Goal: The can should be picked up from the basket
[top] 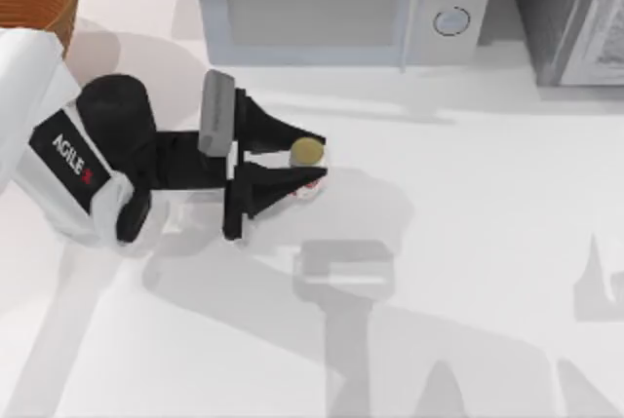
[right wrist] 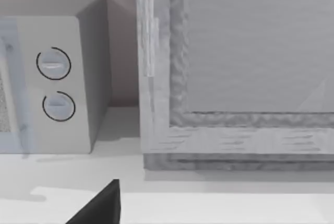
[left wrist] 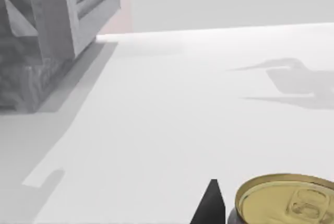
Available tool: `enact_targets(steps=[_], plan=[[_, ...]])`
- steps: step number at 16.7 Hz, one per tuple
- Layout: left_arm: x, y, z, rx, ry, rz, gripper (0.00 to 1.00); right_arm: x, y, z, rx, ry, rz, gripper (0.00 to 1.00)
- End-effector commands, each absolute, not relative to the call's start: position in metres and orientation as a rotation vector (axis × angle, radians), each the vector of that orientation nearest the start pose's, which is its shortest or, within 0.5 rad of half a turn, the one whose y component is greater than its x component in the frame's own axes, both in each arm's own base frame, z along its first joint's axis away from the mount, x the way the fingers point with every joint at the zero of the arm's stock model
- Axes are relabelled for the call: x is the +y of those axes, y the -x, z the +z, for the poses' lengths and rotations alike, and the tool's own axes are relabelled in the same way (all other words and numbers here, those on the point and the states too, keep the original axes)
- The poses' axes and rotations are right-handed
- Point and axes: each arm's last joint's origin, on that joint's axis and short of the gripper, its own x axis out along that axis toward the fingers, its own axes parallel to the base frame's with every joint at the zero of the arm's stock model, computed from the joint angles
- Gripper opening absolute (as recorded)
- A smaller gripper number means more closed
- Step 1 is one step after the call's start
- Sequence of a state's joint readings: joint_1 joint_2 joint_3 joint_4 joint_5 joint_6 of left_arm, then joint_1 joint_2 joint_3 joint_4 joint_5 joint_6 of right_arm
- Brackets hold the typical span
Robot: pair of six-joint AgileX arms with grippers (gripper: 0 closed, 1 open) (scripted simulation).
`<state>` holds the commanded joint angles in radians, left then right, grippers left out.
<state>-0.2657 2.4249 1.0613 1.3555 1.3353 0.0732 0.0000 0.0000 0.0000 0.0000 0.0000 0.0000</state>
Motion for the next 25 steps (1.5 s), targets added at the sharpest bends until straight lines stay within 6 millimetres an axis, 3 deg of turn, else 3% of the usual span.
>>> enact_targets(steps=[4, 11, 24, 25], plan=[[-0.129, -0.387, 0.018, 0.000, 0.000, -1.591, 0.00, -0.001, -0.106, 0.160, 0.000, 0.000, 0.000, 1.00], [-0.129, -0.387, 0.018, 0.000, 0.000, -1.591, 0.00, -0.001, -0.106, 0.160, 0.000, 0.000, 0.000, 1.00], [-0.129, -0.387, 0.018, 0.000, 0.000, -1.591, 0.98, -0.001, -0.106, 0.160, 0.000, 0.000, 0.000, 1.00], [-0.129, -0.387, 0.018, 0.000, 0.000, -1.591, 1.00, -0.001, -0.106, 0.160, 0.000, 0.000, 0.000, 1.00]])
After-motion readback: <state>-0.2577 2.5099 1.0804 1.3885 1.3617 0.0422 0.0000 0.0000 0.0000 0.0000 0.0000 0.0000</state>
